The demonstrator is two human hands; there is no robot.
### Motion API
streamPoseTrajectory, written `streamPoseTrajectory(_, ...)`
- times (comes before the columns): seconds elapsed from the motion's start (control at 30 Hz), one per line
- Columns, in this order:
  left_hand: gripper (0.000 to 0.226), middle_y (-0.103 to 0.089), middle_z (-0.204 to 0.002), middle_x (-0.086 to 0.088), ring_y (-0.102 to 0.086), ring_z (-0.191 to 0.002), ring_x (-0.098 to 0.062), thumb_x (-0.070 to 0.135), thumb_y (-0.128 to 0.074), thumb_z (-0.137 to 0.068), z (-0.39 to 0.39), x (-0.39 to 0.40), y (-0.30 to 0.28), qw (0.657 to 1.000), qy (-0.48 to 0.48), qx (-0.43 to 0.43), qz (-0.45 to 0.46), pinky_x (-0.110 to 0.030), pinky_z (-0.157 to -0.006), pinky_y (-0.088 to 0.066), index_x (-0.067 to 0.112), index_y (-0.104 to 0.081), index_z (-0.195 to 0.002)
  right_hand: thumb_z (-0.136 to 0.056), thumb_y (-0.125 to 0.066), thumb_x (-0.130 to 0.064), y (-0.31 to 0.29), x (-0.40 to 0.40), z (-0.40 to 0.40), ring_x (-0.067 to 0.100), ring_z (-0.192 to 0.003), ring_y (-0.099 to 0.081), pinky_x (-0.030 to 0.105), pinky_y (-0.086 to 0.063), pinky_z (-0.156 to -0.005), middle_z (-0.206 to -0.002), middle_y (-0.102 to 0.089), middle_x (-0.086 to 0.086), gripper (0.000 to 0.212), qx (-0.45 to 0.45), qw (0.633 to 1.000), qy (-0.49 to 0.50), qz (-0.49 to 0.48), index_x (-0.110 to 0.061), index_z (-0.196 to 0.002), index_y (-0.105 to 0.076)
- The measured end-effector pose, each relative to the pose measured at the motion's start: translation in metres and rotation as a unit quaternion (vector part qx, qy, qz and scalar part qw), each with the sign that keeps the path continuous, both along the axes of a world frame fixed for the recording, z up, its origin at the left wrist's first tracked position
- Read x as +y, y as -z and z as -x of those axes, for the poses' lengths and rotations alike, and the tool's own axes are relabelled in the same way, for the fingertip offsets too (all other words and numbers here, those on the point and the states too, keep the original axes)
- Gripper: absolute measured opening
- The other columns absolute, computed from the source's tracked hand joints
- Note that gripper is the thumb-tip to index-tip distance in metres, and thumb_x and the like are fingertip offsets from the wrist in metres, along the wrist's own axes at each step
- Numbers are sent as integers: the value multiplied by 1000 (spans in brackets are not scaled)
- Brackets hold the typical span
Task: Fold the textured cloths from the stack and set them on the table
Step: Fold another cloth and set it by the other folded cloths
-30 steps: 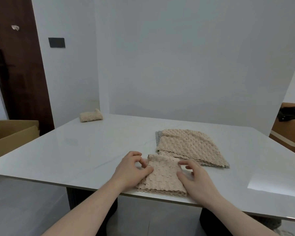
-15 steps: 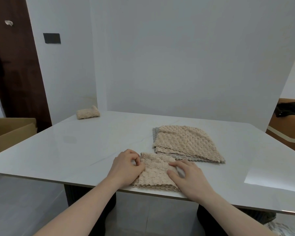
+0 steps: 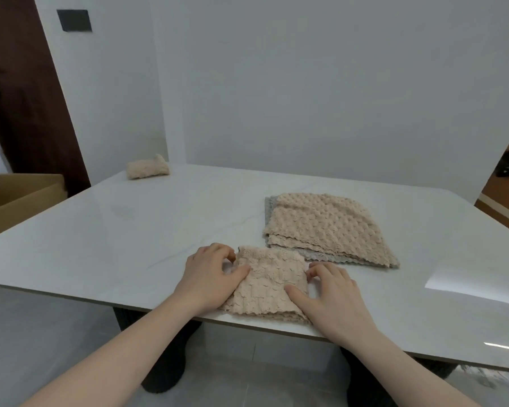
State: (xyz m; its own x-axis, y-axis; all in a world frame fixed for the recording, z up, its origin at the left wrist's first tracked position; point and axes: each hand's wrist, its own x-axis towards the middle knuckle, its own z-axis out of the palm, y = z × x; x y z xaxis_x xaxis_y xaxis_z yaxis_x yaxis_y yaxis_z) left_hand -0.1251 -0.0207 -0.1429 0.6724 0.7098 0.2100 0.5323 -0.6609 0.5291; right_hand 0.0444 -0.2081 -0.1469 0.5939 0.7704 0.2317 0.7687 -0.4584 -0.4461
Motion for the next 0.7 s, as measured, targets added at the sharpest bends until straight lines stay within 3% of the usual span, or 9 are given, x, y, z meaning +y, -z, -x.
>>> streamPoseTrajectory(0.1, 25, -57, -109, 23, -50, -111, -8, 59, -58, -93, 1, 1, -3, 999, 18, -28, 29, -34, -100, -38, 36, -58, -105, -82, -53, -77, -1, -1, -3, 4, -130, -39, 31, -32, -106, -134, -47, -27, 40, 17, 1000, -9, 7, -38, -89, -55)
streamPoseTrajectory(0.3, 16, -66, -84, 16, -63, -86, -3, 38, -70, -92, 4, 0, -9, 987, 32, -92, 128, -23, -75, -46, 37, -55, -86, -77, -68, -69, -9, -2, -3, -6, -118, -38, 26, -30, -103, -120, -52, -36, 32, 70, 997, -5, -32, -38, -83, -60)
streamPoseTrajectory(0.4, 18, -65, -82, 15, -63, -84, -3, 39, -71, -90, 3, -2, -25, 987, 9, -61, 150, -23, -74, -46, 38, -54, -85, -74, -70, -65, -24, 2, -3, -7, -116, -39, 24, -28, -100, -115, -56, -35, 30, 121, 992, 12, -15, -37, -83, -64)
streamPoseTrajectory(0.5, 13, -66, -90, 11, -63, -90, -5, 36, -68, -90, 2, -10, -50, 966, -22, -19, 255, -28, -80, -49, 29, -58, -89, -76, -79, -48, -43, 8, 0, 2, -119, -45, 28, -35, -102, -109, -61, -29, 21, 218, 975, 40, 20, -35, -81, -63)
streamPoseTrajectory(0.53, 13, -66, -91, 9, -63, -90, -9, 34, -68, -92, 1, -14, -62, 955, -36, -1, 294, -29, -79, -48, 26, -57, -91, -77, -80, -41, -55, 10, 1, 7, -115, -52, 29, -41, -99, -100, -66, -24, 19, 277, 959, 52, 23, -32, -79, -62)
streamPoseTrajectory(0.6, 11, -65, -92, 6, -61, -86, -16, 29, -64, -97, 1, -26, -94, 928, -80, -1, 364, -25, -72, -43, 23, -55, -95, -82, -78, -29, -94, 13, 10, 14, -89, -64, 25, -51, -77, -82, -70, -8, 16, 400, 913, 72, 22, -24, -79, -63)
streamPoseTrajectory(0.67, 8, -65, -100, 4, -61, -83, -16, 28, -59, -101, 5, -40, -135, 902, -123, -38, 412, -18, -65, -41, 20, -55, -103, -87, -74, -23, -139, 13, 21, 15, -67, -60, 24, -49, -58, -82, -71, 10, 13, 456, 885, 88, 24, -18, -84, -62)
streamPoseTrajectory(0.7, 9, -65, -103, 4, -62, -80, -13, 28, -57, -102, 8, -45, -156, 895, -136, -54, 422, -15, -63, -41, 20, -55, -107, -87, -73, -23, -158, 12, 25, 15, -64, -58, 26, -48, -55, -86, -71, 16, 14, 465, 880, 96, 19, -16, -86, -62)
